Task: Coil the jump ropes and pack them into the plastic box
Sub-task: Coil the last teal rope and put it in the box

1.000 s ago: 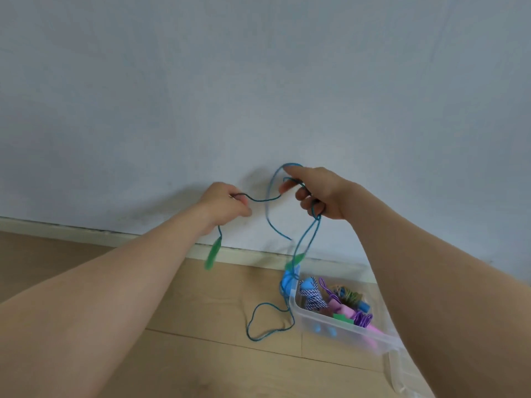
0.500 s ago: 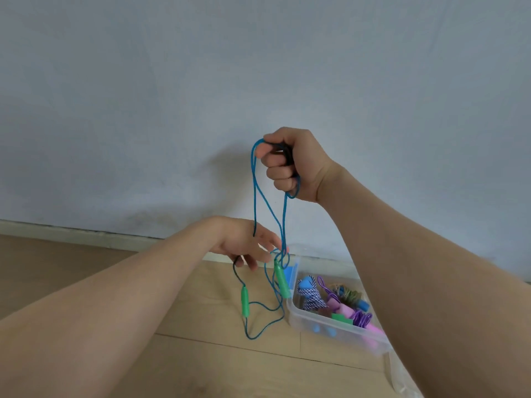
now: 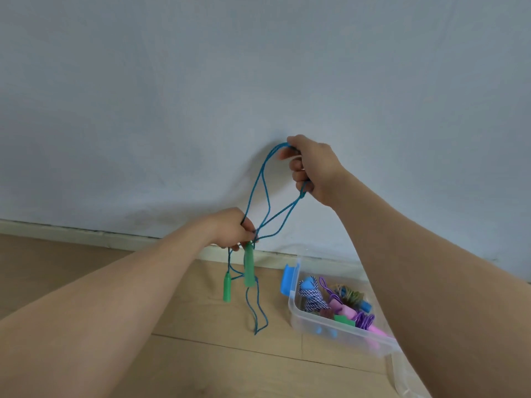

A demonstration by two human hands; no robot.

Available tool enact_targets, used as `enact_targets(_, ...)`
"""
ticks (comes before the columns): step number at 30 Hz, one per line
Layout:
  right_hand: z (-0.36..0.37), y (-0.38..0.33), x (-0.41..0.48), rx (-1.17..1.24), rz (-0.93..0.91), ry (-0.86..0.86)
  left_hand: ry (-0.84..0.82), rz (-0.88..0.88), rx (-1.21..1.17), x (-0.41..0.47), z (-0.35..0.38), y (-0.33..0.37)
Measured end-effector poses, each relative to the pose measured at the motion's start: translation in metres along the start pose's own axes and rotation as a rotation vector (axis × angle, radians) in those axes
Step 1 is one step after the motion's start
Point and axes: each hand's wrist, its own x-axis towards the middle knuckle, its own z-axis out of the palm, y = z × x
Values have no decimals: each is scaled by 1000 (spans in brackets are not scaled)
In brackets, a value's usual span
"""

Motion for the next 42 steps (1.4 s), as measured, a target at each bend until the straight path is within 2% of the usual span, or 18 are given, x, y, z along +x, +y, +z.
enact_targets(3, -5, 16, 8, -243, -15, 162, 219, -41, -71, 6, -9, -12)
enact_targets(6, -10, 31, 14, -388, -26, 177, 428, -55, -48, 5, -19, -18)
enact_targets(9, -13, 41, 12, -725, -41, -19, 528, -53, -198, 0, -26, -20)
enact_targets(11, -15, 49, 10, -970, 47, -182, 575, -26, -307, -3, -28, -20)
enact_targets(14, -13, 61, 8, -1163, 183, -314, 508, 46, -395, -8, -28, -12)
enact_targets(18, -3, 58, 7, -977, 228, -382, 197, 129, -472, -13, -24, 1)
enact_targets(21, 13, 48, 5, -1132, 124, -473, 20, 123, -494, -11, -19, 8)
enact_targets(24, 29, 52, 11, -1167, -51, -504, 20, 118, -552, -9, -17, 16)
enact_targets(28, 30, 48, 13, -868, 144, -554, 125, 112, -485, -3, -17, 6)
enact_targets(32, 14, 41, 16, -720, 101, -434, 88, 76, -347, 0, -14, -9)
enact_targets(39, 8, 36, 14, -313, 19, -103, -151, -21, -163, 1, 0, -12)
enact_targets(40, 9, 38, 15, -316, -46, -36, -161, -40, -129, 2, 0, -14)
enact_targets(42, 8, 44, 16, -529, -288, 145, -145, -77, -96, 2, -1, -16)
